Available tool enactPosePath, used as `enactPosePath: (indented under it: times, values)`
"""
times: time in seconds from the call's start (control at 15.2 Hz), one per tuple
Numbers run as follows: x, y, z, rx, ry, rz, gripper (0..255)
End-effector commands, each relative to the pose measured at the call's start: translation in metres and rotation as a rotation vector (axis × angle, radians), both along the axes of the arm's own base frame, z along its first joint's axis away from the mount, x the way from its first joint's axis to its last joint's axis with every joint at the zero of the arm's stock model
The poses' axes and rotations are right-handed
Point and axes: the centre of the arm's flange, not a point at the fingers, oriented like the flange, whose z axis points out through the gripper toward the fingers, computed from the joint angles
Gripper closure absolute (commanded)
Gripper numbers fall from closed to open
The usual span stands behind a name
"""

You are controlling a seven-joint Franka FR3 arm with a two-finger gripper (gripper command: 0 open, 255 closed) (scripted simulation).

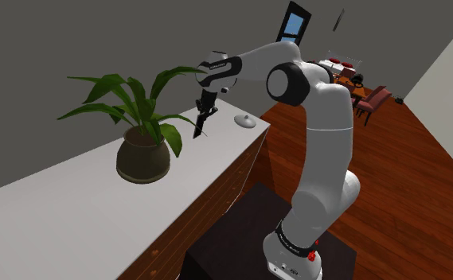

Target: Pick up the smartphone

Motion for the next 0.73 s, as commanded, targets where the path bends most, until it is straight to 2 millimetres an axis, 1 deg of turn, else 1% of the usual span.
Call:
enactPosePath:
  times: [0.0, 0.66]
  values:
    - [0.0, 0.001, 0.005, 0.0, 0.0, 0.0, 255]
    - [0.0, 0.001, 0.058, 0.0, 0.0, 0.0, 255]
